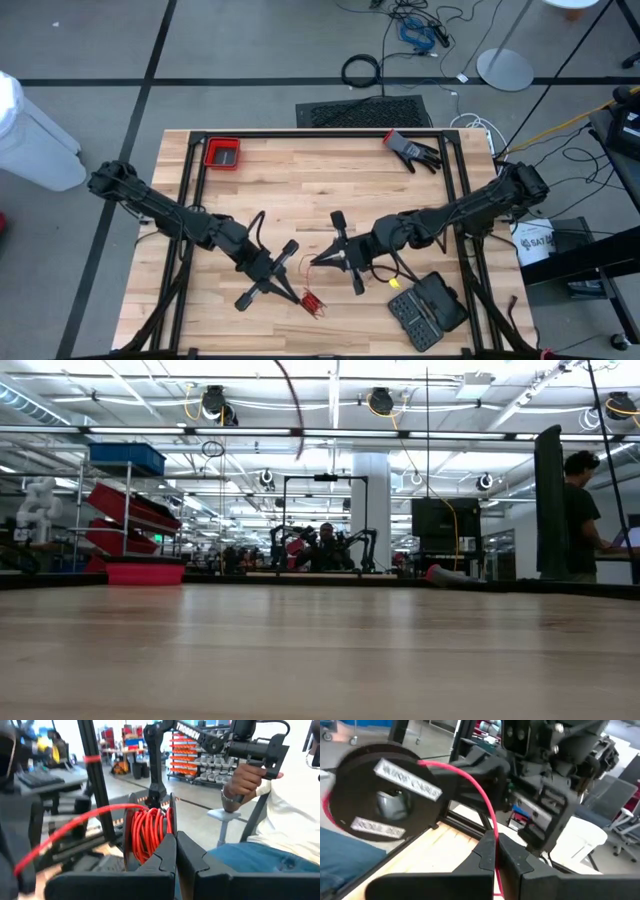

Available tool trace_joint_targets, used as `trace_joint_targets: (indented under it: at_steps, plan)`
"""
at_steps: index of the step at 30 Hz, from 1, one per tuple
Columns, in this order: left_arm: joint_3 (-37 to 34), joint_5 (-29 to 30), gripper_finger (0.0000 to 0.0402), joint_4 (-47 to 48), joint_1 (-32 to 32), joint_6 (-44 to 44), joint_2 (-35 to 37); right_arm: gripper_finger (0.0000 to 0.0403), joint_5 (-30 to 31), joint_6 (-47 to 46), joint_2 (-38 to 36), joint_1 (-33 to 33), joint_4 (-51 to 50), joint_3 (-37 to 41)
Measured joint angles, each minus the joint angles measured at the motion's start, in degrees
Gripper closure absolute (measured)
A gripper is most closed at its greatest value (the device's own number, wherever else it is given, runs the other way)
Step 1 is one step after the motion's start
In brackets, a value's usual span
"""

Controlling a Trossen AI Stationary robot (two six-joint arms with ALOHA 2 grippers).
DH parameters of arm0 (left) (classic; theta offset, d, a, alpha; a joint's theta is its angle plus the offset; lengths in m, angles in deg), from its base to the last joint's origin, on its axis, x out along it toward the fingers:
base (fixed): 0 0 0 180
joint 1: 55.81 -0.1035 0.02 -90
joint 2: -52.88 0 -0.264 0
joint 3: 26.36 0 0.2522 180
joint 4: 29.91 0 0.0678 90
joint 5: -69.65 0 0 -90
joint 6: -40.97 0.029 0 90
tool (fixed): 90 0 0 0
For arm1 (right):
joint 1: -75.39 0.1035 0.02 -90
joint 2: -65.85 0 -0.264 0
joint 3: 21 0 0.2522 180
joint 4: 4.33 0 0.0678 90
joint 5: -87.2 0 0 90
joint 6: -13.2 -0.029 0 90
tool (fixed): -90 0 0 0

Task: Coil cords
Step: Coil the red wire onto the spool

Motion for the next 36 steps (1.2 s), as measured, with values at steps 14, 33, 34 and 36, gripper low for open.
trace_joint_targets:
  at_steps: [14, 33, 34, 36]
  plan:
    - [0.0, 0.1, 0.0401, -11.8, 0.0, 6.5, -5.5, 0.0403, -2.8, -5.5, 0.0, -0.9, -0.3, 0.0]
    - [0.0, 2.9, 0.0401, -16.9, 2.0, 11.5, -5.4, 0.0403, -8.8, -9.9, 0.0, -1.1, -4.8, 0.0]
    - [0.0, 3.9, 0.0401, -17.0, 2.1, 12.0, -5.3, 0.0403, -9.4, -10.4, 0.0, -1.1, -5.2, 0.0]
    - [0.0, 5.2, 0.0401, -17.0, 2.4, 12.5, -5.3, 0.0403, -10.3, -11.5, 0.0, -1.1, -5.7, 0.0]
